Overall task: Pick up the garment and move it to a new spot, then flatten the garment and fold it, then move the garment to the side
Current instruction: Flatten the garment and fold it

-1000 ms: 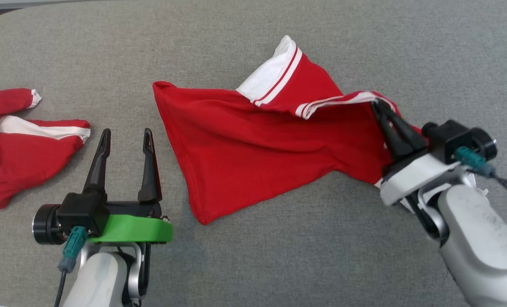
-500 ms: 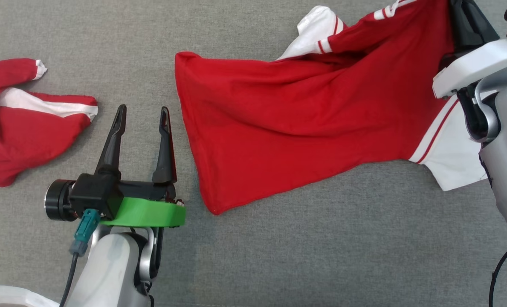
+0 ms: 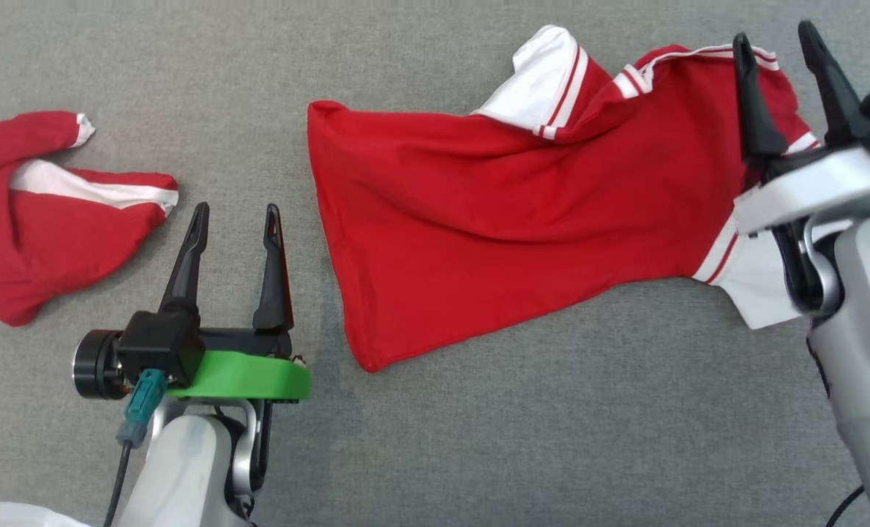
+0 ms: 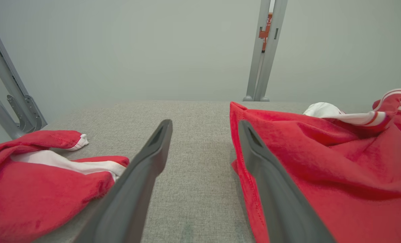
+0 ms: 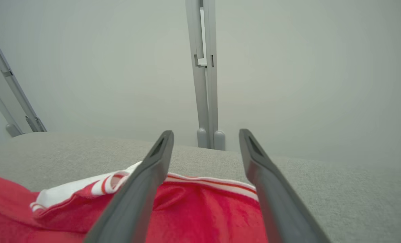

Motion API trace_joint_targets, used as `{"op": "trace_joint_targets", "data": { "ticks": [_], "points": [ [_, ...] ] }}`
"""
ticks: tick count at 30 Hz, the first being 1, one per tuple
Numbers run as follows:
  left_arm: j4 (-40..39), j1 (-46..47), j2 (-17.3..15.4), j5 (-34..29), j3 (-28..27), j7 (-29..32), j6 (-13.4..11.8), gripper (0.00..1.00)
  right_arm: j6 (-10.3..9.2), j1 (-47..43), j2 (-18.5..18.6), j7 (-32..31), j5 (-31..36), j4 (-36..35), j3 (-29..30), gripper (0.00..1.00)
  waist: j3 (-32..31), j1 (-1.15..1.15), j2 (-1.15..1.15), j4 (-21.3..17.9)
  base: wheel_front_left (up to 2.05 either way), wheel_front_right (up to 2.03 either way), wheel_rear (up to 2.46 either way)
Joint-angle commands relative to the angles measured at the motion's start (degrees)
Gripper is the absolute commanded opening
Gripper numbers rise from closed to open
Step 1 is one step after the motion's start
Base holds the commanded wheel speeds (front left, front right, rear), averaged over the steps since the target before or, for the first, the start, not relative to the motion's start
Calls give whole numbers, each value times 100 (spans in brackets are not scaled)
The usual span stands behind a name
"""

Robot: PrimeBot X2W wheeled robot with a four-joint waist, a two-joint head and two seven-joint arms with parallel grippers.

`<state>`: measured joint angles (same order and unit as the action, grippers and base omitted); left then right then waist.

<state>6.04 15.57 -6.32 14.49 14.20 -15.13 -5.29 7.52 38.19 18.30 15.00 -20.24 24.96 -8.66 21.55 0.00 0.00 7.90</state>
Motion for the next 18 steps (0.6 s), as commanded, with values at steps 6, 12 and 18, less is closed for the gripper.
{"op": "trace_joint_targets", "data": {
  "ticks": [6,12,18],
  "points": [
    [73,-324,-116,-25,-161,-2,-31,100,-6,-1456,-283,20,219,-1079,335,100,-623,0,0,-490,0,0,0],
    [124,-606,-208,23,-213,7,-68,100,-6,-2461,-514,20,372,-1635,488,100,-941,0,0,-684,0,0,0],
    [77,-814,-253,56,-215,72,-150,100,-6,-3089,-759,-156,464,-2040,632,100,-1115,0,0,-793,0,0,0]
  ]
}}
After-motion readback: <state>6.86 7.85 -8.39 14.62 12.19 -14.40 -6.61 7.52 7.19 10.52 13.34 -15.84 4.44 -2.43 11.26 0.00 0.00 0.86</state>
